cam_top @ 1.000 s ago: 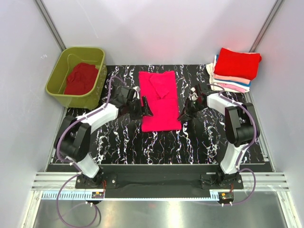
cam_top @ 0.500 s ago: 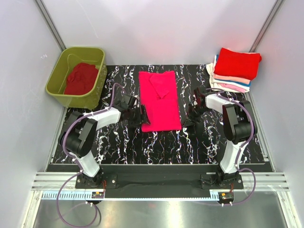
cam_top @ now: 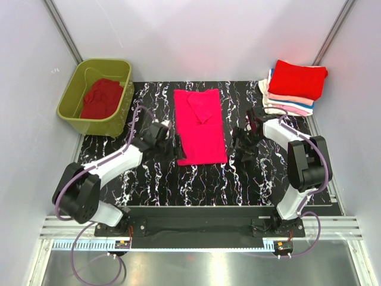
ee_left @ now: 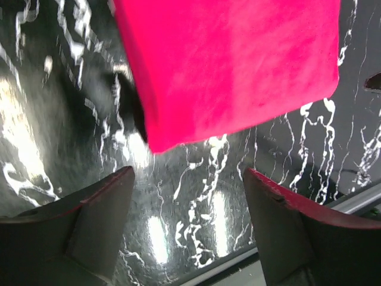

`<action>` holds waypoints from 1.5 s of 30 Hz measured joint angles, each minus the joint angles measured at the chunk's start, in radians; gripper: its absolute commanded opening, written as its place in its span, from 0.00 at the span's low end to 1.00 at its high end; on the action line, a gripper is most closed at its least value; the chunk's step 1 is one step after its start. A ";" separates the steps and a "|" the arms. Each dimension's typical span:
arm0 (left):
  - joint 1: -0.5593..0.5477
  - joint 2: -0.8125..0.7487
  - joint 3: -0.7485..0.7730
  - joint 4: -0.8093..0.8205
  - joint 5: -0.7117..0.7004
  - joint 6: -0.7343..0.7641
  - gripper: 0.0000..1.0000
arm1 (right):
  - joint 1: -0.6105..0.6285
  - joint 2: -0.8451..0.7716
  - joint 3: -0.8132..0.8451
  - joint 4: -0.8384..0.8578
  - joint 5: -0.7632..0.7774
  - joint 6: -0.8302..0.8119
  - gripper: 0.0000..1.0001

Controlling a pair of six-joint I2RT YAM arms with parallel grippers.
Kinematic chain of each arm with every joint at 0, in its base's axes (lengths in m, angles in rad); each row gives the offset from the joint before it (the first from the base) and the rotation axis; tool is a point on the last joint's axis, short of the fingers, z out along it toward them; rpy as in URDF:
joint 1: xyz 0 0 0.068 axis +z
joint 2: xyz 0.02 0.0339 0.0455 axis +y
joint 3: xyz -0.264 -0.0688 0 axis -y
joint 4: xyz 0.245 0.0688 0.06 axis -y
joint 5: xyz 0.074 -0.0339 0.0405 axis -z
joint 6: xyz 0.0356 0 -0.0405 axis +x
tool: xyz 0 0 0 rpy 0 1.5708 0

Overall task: Fold and stack the t-shirts
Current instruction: Fold the tshirt

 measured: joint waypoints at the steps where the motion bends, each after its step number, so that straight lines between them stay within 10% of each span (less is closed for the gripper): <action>1: 0.000 -0.015 -0.032 0.016 0.000 -0.018 0.75 | 0.000 -0.001 -0.004 0.003 -0.005 0.000 0.83; 11: 0.000 0.031 -0.183 0.145 0.019 -0.157 0.69 | 0.000 0.056 -0.029 0.056 -0.069 0.012 0.58; 33: -0.006 0.103 -0.195 0.314 0.026 -0.263 0.54 | 0.058 0.152 0.024 0.055 -0.094 0.017 0.44; 42: -0.009 0.154 -0.182 0.343 0.015 -0.267 0.00 | 0.080 0.176 0.050 0.035 -0.071 0.002 0.00; 45: -0.018 0.158 -0.175 0.346 0.011 -0.260 0.00 | 0.080 0.176 0.050 0.035 -0.071 0.001 0.00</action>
